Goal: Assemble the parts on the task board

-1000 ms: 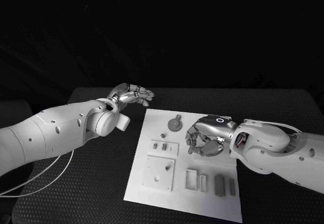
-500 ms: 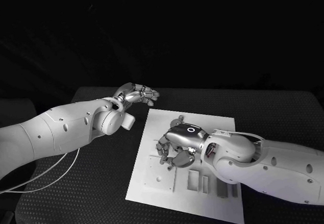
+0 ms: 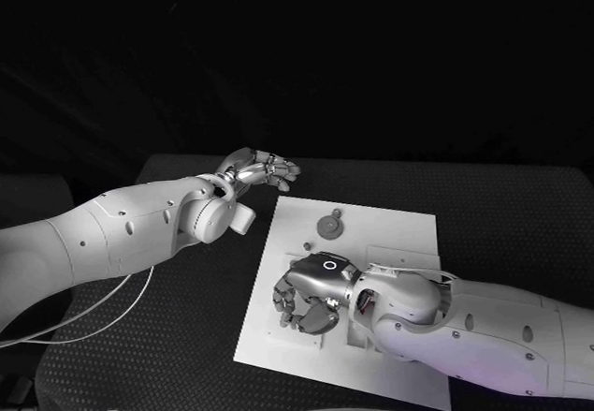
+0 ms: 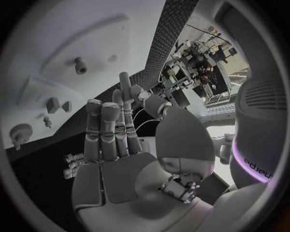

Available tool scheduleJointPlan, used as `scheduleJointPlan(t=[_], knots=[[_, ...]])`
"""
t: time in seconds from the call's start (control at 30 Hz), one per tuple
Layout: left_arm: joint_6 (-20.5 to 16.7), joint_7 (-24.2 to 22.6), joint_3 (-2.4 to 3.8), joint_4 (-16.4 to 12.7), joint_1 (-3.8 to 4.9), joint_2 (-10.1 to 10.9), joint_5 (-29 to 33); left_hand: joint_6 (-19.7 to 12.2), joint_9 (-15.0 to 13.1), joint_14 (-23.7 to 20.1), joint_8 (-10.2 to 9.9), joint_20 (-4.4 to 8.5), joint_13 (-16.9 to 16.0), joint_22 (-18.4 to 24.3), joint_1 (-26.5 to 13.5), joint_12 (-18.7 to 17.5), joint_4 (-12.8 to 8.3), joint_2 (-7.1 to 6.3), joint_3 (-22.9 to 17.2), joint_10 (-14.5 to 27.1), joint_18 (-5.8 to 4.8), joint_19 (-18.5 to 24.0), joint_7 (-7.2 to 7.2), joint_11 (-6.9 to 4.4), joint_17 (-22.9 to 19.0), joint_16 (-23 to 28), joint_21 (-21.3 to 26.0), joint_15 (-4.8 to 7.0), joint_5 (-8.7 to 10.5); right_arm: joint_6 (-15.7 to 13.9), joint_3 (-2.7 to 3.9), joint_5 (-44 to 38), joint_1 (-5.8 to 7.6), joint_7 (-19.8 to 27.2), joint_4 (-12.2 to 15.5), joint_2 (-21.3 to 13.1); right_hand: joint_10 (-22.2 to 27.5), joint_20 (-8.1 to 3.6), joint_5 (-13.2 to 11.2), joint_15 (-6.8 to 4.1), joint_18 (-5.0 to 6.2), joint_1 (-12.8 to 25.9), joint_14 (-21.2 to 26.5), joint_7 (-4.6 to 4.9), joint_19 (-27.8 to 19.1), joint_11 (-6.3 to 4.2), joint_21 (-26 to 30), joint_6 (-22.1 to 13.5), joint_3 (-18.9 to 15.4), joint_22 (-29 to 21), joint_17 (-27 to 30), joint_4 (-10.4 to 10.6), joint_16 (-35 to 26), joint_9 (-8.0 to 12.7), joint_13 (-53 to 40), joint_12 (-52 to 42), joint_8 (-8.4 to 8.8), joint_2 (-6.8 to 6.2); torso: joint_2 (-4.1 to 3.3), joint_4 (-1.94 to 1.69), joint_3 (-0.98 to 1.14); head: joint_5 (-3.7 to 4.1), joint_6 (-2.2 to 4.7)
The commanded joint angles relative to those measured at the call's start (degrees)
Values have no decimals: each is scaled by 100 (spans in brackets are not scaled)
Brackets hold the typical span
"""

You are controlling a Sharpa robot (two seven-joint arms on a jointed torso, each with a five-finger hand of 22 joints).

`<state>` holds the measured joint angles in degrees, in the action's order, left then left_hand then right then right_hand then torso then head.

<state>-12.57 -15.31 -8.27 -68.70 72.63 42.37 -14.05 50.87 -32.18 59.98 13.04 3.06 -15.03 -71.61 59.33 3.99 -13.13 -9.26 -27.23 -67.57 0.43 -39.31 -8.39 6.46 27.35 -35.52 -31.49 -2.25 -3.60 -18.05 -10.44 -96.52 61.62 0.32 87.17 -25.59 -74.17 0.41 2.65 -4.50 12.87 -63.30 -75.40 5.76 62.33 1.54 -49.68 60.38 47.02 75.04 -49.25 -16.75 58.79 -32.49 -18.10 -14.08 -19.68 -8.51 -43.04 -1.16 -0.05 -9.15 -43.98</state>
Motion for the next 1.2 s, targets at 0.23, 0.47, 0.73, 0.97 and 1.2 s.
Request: scheduleJointPlan(t=[0.23, 0.47, 0.73, 0.97, 1.2], knots=[[47, -66, 4, -19, 8, 5, 37, -13, 6, 23, 39, -8, 11, -11, 1, 1, 30, 56, 5, -4, -43, -45, -9, 28, 13, 42, 40, -32, -5, 92, -10, -267, -30, -28, -51, 24, 6, -36, 13, -61, 213, -234, 31, -14, -5, -29, -24, 4, -17, 82, -6, 6, 40, -11, -199, -39, -32, 202, 2, 19, 15, -44, -40], [53, -64, 4, -26, 8, 9, 37, -14, 7, 24, 40, -8, 13, -13, 2, 1, 30, 55, 6, -4, -43, -46, -9, 28, 17, 46, 43, -32, -5, 231, -63, -416, -30, -79, -102, 21, 5, -36, 12, -61, 213, -235, 30, -14, -4, -29, -26, 5, -17, 82, -6, 6, 42, -15, -204, -41, -33, 198, 3, 16, 15, -49, -50], [59, -64, 4, -35, 8, 11, 37, -14, 9, 24, 41, -8, 15, -15, 3, 1, 30, 56, 6, -5, -43, -46, -10, 28, 23, 50, 46, -32, -5, 245, -124, -578, -31, -147, -195, 49, 6, -36, 13, -61, 213, -236, 30, -15, -3, -29, -29, 6, -16, 82, -8, 6, 44, -20, -211, -42, -34, 193, 1, 16, 14, -59, -65], [57, -64, 4, -36, 8, 18, 37, -14, 10, 25, 42, -9, 17, -17, 4, 1, 31, 56, 7, -6, -43, -47, -11, 28, 28, 53, 48, -32, -5, 251, -124, -594, -37, -167, -243, 79, 6, -36, 13, -61, 213, -236, 29, -16, -2, -30, -32, 8, -15, 83, -8, 7, 46, -24, -217, -44, -34, 192, 5, 17, 11, -59, -59], [67, -56, 4, -32, 8, 29, 37, -15, 11, 25, 43, -9, 19, -19, 3, 1, 32, 56, 8, -6, -43, -47, -11, 28, 32, 56, 51, -32, -5, 177, -124, -679, -37, -238, -257, 71, 5, -37, 13, -62, 213, -237, 28, -17, -1, -31, -35, 10, -14, 83, -9, 7, 48, -28, -223, -46, -36, 190, 7, 15, 9, -62, -65]])
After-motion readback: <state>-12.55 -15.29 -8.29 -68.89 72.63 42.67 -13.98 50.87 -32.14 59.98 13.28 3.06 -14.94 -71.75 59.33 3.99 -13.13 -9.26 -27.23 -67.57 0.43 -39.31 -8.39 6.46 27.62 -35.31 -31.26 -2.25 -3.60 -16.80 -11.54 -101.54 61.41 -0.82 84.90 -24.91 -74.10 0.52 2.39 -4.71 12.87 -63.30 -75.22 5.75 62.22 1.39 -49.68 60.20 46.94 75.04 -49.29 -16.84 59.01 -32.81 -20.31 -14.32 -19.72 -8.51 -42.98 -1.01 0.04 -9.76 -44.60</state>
